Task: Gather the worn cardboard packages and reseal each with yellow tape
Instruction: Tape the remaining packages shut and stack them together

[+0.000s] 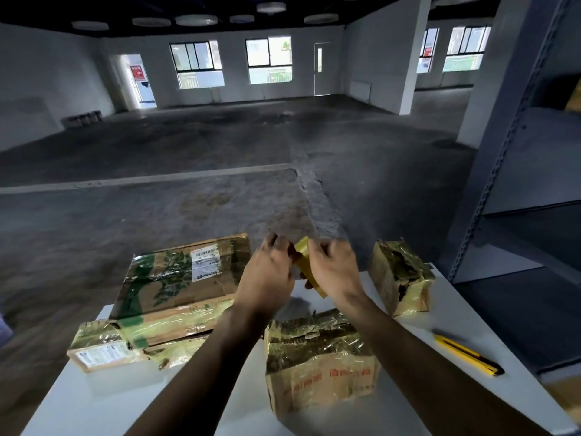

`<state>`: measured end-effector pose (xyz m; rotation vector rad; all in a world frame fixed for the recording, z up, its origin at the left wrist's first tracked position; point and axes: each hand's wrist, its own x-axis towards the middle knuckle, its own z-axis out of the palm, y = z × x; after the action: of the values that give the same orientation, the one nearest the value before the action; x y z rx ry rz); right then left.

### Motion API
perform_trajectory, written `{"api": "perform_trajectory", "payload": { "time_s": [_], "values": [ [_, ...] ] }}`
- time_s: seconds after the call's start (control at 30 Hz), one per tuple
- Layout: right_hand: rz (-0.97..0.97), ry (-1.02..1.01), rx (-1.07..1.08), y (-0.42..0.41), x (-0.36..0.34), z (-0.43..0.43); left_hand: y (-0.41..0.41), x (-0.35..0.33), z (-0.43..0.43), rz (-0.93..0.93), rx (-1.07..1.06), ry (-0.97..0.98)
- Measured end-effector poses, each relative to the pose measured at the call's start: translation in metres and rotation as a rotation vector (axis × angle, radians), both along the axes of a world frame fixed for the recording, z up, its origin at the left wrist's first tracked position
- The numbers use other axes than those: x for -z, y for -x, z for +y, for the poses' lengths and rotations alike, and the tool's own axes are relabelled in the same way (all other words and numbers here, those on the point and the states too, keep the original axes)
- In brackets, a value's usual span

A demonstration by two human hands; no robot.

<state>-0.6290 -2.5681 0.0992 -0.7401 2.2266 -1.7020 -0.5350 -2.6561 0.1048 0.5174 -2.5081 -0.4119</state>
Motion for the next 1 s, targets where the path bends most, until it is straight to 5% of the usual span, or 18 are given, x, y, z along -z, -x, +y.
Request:
{"api": "perform_trajectory", "payload": {
  "time_s": [0.6,1.0],
  "values": [
    [0.239,-0.37,-0.13,0.02,0.024,-0.001,0.003,0.013,0.001,-0.079,0.148,-0.071],
    [0.346,-0.142,-0.181,0.028,0.042,0.005,0.015,0.02,-0.023,-0.066,-0.072,-0.305]
  ]
}}
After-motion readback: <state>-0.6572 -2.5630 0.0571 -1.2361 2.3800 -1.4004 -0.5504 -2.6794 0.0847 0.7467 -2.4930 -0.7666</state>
